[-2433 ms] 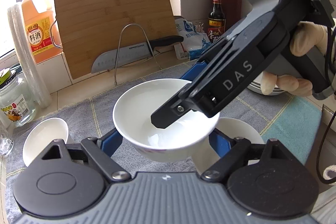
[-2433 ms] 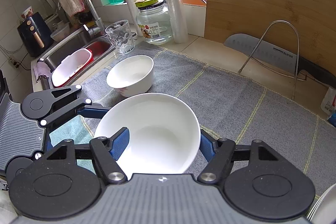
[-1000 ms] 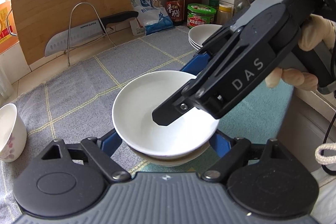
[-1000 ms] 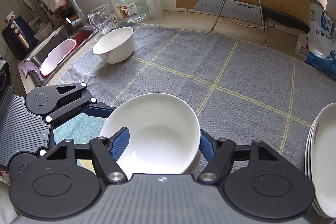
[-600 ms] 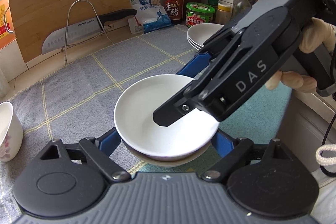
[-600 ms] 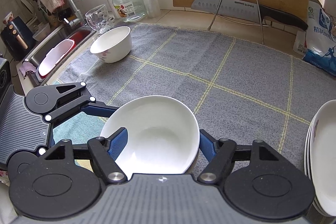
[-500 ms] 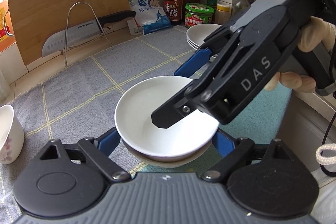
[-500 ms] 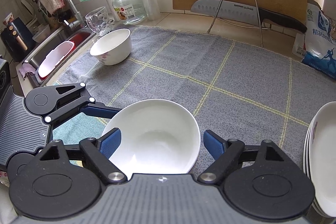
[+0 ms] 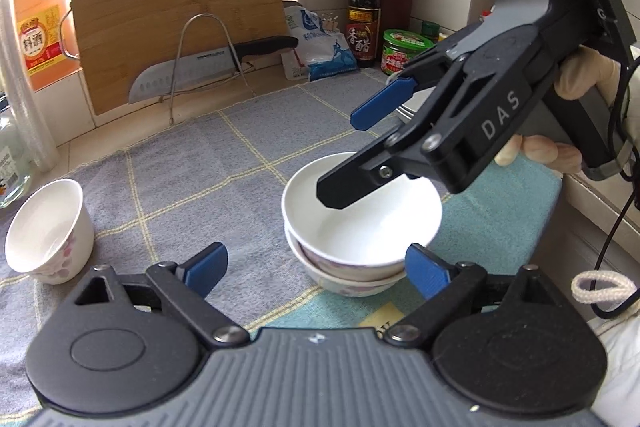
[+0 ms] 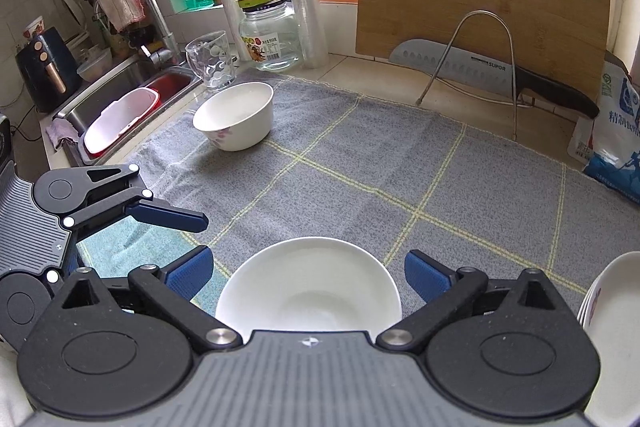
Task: Organize plates and bowls
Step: 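Move the right gripper to the pink-patterned white bowl and grasp its rim, then lift the patterned bowl with the right gripper and carry it to the bowl stack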
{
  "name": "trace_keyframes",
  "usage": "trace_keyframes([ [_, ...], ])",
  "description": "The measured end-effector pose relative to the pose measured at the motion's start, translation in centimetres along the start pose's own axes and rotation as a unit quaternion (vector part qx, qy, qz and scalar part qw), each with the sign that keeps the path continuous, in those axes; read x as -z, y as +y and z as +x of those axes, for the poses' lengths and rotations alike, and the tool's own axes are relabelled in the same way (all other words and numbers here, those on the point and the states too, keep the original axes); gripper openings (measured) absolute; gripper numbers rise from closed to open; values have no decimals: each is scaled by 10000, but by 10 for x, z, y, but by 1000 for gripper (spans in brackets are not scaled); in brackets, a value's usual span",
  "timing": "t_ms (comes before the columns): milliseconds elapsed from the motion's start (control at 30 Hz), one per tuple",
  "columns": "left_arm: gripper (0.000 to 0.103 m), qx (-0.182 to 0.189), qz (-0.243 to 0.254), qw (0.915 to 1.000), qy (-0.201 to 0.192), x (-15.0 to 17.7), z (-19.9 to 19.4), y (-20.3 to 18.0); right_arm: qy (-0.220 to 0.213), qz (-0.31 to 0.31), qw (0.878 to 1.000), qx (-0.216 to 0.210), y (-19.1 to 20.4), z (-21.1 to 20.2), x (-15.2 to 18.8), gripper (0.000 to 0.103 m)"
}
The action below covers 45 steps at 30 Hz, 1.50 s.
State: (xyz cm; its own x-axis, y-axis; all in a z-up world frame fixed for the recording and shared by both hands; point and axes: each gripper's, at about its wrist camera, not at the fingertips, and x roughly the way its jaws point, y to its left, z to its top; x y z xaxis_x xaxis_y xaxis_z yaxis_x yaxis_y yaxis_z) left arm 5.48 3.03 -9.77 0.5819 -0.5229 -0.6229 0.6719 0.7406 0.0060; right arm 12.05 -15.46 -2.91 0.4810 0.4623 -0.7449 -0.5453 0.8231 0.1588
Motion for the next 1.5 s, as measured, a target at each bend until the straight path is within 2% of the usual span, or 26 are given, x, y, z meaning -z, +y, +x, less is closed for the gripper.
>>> trace_keyframes([
  [233,96,-768,-611,9952,-41,19,-9,49,2,-299,9995,-59,19,20,-26,103],
  [500,96,-1631,-1205,9791,-148,38,-13,112,27,-620,9981,-51,46,53,-61,103],
  [700,95,-1900,-1308,9728,-196,44,-2,149,45,-724,9973,-71,62,81,-93,103],
  [1133,95,-1777,-1149,9769,-311,41,25,182,293,-894,9953,-209,71,146,-139,102],
  [1500,94,-1576,-1086,9808,-385,39,36,189,632,-942,9928,-378,68,196,-160,89],
])
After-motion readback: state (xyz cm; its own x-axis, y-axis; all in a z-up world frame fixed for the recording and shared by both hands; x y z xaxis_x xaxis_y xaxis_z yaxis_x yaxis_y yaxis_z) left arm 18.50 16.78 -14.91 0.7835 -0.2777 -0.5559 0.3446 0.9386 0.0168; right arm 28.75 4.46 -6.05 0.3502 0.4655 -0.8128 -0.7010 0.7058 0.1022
